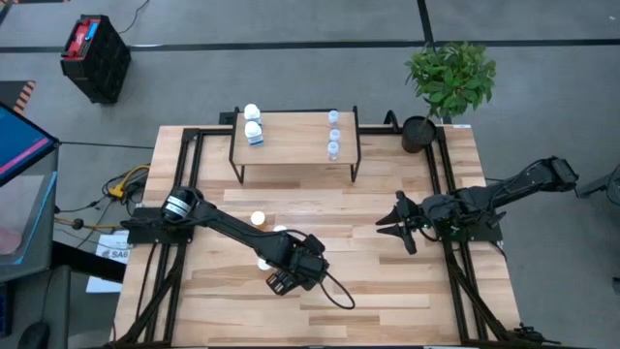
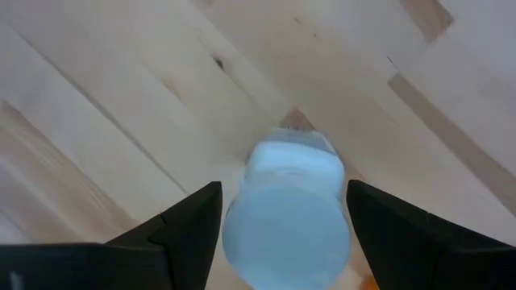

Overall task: Pick and place medicine bottles onto shelf by color
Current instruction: Put the white pill bottle on the shelf aligned with the other white pill bottles

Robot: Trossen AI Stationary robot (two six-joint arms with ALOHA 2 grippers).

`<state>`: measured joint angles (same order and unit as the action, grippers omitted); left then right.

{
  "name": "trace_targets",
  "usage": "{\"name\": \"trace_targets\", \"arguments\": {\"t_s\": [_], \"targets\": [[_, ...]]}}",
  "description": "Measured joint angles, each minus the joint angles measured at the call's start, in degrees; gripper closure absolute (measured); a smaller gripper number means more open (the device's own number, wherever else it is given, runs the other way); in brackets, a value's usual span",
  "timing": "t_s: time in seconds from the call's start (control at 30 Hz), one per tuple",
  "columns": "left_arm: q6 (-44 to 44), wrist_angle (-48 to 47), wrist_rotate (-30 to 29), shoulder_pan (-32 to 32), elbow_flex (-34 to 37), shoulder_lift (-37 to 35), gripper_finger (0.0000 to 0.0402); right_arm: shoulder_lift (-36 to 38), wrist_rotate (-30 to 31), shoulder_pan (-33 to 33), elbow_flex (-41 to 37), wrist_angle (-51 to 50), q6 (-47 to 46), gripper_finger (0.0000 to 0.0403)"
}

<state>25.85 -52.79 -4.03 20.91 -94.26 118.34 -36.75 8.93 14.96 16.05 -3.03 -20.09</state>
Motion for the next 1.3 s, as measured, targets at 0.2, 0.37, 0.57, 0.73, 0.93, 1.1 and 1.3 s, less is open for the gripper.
{"name": "trace_targets", "arguments": {"t_s": [0.2,0.37,0.57,0.73,0.93,1.1,1.3], "targets": [[0.3,-0.7,0.6,0.0,-0.3,-0.2,0.0151,0.0,0.0,0.0,0.0,0.0,0.0,0.0276],[0.3,-0.6,0.8,0.0,-0.3,-0.2,0.0196,0.0,0.0,0.0,0.0,0.0,0.0,0.0276],[-0.7,-0.7,2.7,-0.3,-0.5,-0.2,0.0256,0.0,0.1,0.0,0.0,0.0,0.0,0.0276],[-2.9,-10.0,2.7,-1.5,-6.1,-0.2,0.0256,0.0,0.1,0.0,0.0,0.0,0.0,0.0276],[-4.6,-27.6,2.2,-6.2,-19.2,-1.0,0.0256,0.0,0.1,0.0,0.0,0.0,0.0,0.0276],[-5.7,-37.3,-1.0,-12.4,-26.9,-4.3,0.0256,0.0,0.1,0.0,0.0,0.0,0.0,0.0276],[-6.9,-37.3,-0.9,-23.4,-27.4,-12.5,0.0256,0.0,0.1,0.0,0.0,0.0,0.0,0.0276]]}}
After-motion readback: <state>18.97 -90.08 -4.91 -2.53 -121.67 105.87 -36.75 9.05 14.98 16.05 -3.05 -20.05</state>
